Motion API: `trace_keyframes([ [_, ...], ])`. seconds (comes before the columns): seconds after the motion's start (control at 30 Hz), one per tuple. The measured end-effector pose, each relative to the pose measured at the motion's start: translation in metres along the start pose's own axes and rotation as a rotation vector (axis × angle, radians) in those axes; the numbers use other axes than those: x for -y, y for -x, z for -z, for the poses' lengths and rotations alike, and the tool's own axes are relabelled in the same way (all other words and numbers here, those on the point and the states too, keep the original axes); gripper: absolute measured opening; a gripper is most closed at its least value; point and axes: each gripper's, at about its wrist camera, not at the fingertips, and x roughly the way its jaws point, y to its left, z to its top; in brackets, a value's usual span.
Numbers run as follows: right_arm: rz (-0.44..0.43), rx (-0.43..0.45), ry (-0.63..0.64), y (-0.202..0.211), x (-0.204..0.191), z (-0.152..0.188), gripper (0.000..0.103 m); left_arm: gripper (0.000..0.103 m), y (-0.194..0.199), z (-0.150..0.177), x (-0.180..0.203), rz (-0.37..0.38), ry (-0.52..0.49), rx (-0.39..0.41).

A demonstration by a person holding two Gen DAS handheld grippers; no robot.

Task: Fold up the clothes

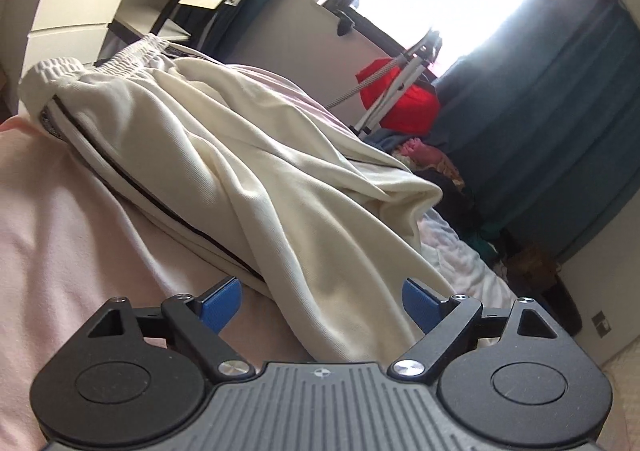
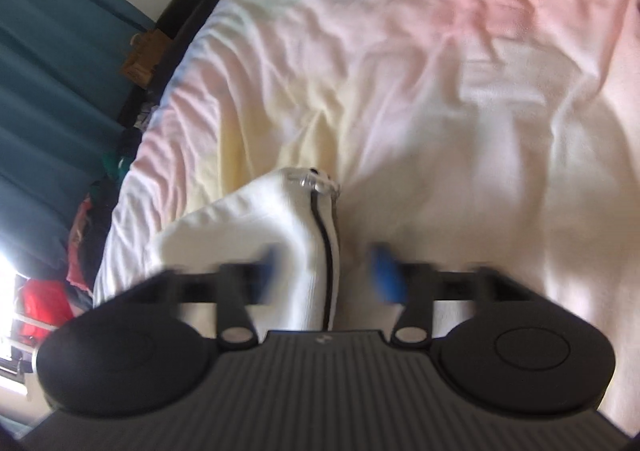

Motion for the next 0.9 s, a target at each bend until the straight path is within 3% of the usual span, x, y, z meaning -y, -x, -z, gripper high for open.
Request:
trace_keyframes([
  [0.03, -0.012, 0.001, 0.000, 0.001, -0.003, -0.003, 0.097, 0.090, 0.003, -0.005, -0.008, -0.008, 0.039, 0.003],
  [0.27, -0.077, 0.056, 0.115, 0.016, -0.030, -0.013, 0.095, 0.090, -0.008, -0.038, -0.084, -0.075, 0.405, -0.062],
  [0.4, -0.125, 0.048, 0.221, 0.016, -0.046, -0.014, 0.095, 0.088, -0.026, -0.057, -0.118, -0.059, 0.541, -0.072],
  [0.6, -0.205, -0.092, 0.536, -0.010, -0.082, -0.002, 0.095, 0.080, -0.029, -0.079, -0.138, -0.034, 0.534, -0.011],
  [0.73, -0.162, -0.092, 0.771, -0.031, -0.086, 0.014, 0.095, 0.079, -0.023, -0.088, -0.146, -0.022, 0.527, 0.044],
  [0.83, -0.118, -0.143, 0.777, -0.052, -0.077, 0.015, 0.095, 0.064, -0.026, -0.092, -0.149, -0.052, 0.501, 0.050],
  [0.9, -0.112, -0.149, 0.762, -0.058, -0.073, 0.013, 0.095, 0.045, -0.023, -0.091, -0.149, -0.081, 0.470, 0.043],
])
